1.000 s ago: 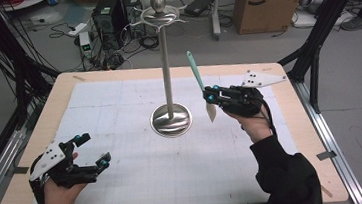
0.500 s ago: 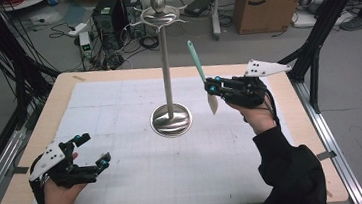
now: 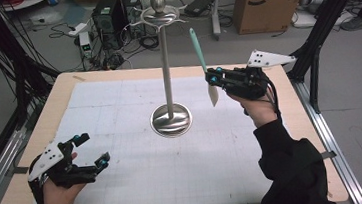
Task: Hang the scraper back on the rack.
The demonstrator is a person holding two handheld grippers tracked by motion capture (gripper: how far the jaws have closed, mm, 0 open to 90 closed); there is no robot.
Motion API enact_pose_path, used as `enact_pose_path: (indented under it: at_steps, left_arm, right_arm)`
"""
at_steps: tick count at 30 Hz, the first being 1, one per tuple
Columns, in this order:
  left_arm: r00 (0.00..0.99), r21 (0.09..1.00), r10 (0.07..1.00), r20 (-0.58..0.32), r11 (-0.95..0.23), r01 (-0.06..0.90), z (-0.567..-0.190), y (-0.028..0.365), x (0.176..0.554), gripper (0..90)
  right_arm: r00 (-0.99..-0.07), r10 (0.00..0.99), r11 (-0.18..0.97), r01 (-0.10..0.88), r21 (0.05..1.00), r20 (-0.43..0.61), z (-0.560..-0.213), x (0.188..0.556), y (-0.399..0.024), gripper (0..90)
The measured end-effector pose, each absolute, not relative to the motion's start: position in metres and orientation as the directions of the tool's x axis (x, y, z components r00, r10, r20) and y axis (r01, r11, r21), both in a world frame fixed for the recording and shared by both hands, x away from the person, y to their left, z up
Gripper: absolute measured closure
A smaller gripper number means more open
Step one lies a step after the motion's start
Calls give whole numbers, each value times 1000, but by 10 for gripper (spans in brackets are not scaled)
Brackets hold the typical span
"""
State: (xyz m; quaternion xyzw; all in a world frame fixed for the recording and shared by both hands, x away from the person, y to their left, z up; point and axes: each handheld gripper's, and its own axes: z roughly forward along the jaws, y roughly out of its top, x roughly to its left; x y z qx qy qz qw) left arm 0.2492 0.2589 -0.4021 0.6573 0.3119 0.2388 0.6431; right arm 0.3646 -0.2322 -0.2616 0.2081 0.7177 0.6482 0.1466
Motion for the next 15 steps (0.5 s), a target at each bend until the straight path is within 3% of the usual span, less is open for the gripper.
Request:
enact_pose_path:
  at_steps: [15]
  left_arm:
    - [691, 995, 718, -87, 23, 101, -402, 260, 249, 18]
  right_arm:
    - [-870, 491, 58, 79, 995, 41, -248, 367, -228, 803]
